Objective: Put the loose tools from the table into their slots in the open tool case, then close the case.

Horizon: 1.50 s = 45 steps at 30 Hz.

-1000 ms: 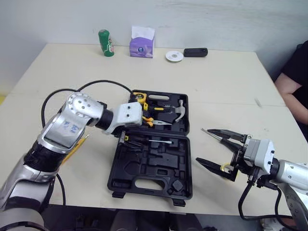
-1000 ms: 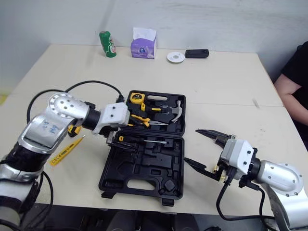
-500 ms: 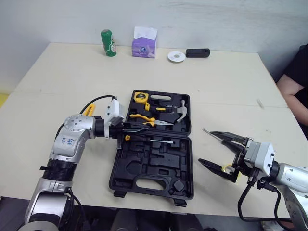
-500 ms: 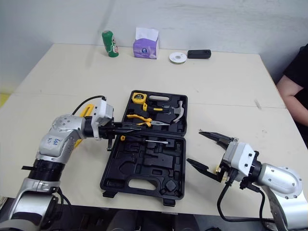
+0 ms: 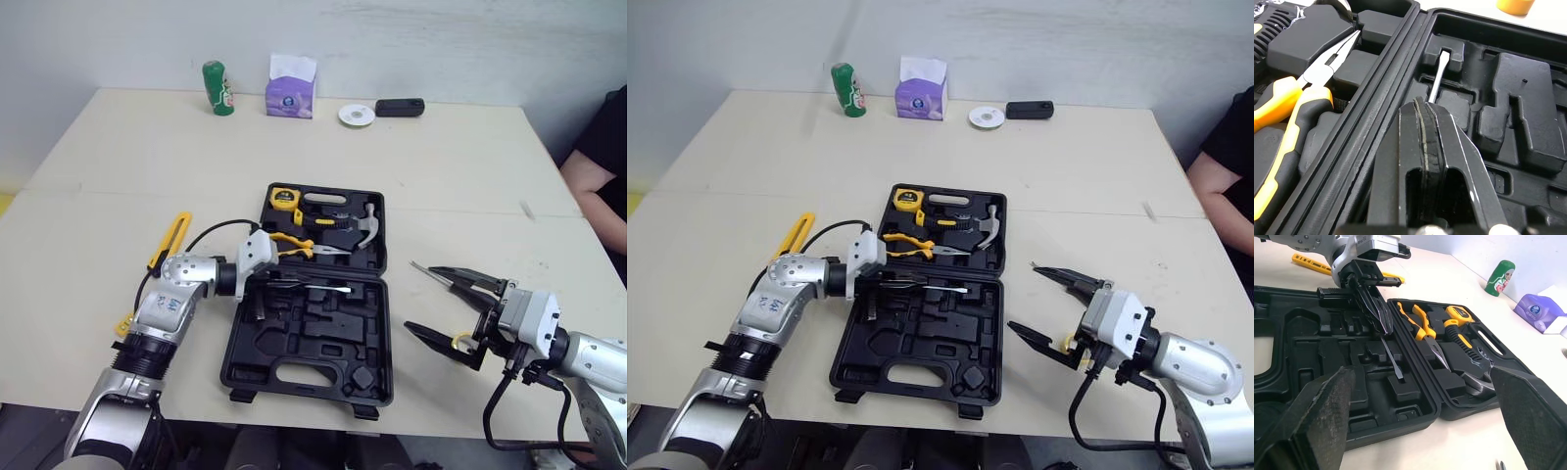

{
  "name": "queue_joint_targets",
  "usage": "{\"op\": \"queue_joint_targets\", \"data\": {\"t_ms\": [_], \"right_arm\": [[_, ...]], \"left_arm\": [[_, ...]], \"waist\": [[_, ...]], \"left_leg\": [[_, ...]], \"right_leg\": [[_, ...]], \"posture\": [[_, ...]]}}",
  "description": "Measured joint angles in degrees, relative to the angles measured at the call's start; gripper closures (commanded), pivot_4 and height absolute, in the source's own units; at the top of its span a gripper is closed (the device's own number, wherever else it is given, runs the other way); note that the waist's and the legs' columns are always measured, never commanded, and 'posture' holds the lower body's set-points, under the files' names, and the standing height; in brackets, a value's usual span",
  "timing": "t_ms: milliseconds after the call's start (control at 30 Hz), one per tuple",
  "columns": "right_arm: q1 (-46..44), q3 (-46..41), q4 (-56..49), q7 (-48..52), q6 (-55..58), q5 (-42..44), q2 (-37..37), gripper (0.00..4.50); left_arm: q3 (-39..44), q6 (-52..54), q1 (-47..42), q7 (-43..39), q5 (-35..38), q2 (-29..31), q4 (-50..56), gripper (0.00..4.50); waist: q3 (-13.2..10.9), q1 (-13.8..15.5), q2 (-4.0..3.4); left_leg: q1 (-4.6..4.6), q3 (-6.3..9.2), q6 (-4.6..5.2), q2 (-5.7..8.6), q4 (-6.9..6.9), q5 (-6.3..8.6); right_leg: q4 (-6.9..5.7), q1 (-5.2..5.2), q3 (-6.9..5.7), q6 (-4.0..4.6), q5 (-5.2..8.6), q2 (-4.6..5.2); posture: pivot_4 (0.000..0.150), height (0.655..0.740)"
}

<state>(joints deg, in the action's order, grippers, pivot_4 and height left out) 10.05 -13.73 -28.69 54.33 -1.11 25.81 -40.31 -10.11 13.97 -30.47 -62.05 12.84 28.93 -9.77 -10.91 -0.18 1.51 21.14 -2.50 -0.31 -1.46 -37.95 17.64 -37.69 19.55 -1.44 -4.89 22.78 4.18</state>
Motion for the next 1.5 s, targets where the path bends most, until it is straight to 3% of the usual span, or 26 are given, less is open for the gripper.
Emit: {"op": "queue_joint_targets", "data": {"t_ms": [367,600,867,967,1067,1167,1267,1500], "right_arm": [[-0.5,0.2,0.0,-0.4,0.1,-0.2,0.0,0.00],[-0.9,1.3,1.2,-1.1,0.1,-0.7,0.2,0.00],[-1.0,2.0,2.4,-1.4,0.1,-1.3,0.3,0.00],[-1.2,1.5,3.1,-1.2,0.0,-1.3,0.3,0.00],[-0.4,-1.5,4.9,-0.5,-0.5,-0.9,0.1,0.00],[1.2,-5.6,7.7,0.8,-2.3,-0.5,-0.4,0.00],[4.0,-9.9,11.9,3.1,-4.9,-0.5,-1.9,0.00],[4.8,-22.0,26.1,3.8,-15.2,-2.6,-3.0,0.00]], "left_arm": [[-4.0,3.6,-0.9,2.6,-3.0,1.1,1.4,4.42],[-7.2,3.9,-0.3,5.3,-6.1,0.9,2.2,4.42],[-5.5,-1.0,1.2,6.5,-5.9,-0.6,1.9,4.42],[-3.1,-2.7,2.1,4.4,-2.9,-0.7,2.7,4.42],[2.1,-2.2,2.4,2.0,3.4,-0.6,6.3,4.42],[8.2,-4.3,2.5,0.6,7.2,1.8,7.0,4.42],[14.2,-5.4,4.7,-0.3,9.3,6.0,5.9,3.55],[28.6,-6.8,14.7,0.5,10.7,16.7,-1.1,0.44]], "waist": [[0.6,0.0,-0.54],[1.3,0.0,-0.96],[1.8,0.0,-1.52],[1.2,-0.1,-1.15],[0.9,0.0,-1.05],[0.9,0.0,-1.08],[0.9,0.0,-1.10],[0.5,-0.2,-0.92]], "left_leg": [[-0.28,0.00,0.14,0.01,0.01,0.10],[-1.97,-0.01,0.33,-0.03,0.95,0.66],[-1.88,0.00,0.36,-0.04,0.95,0.66],[-1.65,0.01,0.35,-0.05,0.92,0.66],[-0.53,0.13,0.05,-0.04,0.66,0.42],[-0.21,0.21,0.05,-0.06,0.65,0.37],[-0.06,0.26,0.10,-0.07,0.72,0.38],[-0.13,0.31,0.21,-0.05,0.75,0.44]], "right_leg": [[0.05,-0.30,0.02,0.00,0.00,0.01],[1.18,-2.38,0.01,0.02,0.01,0.03],[1.22,-2.04,0.02,0.05,0.00,0.07],[1.28,-1.83,-0.03,0.05,-0.01,0.07],[1.38,-0.89,-0.20,-0.07,-0.07,0.07],[1.57,-0.81,-0.45,-0.10,-0.09,-0.01],[1.71,-0.80,-0.60,-0.12,-0.10,-0.05],[1.81,-0.80,-0.65,-0.17,-0.12,0.08]], "posture": [[0.150,0.7400],[0.150,0.7400],[0.150,0.7400],[0.150,0.7400],[0.150,0.7400],[0.150,0.7400],[0.150,0.7400],[0.150,0.7400]]}}
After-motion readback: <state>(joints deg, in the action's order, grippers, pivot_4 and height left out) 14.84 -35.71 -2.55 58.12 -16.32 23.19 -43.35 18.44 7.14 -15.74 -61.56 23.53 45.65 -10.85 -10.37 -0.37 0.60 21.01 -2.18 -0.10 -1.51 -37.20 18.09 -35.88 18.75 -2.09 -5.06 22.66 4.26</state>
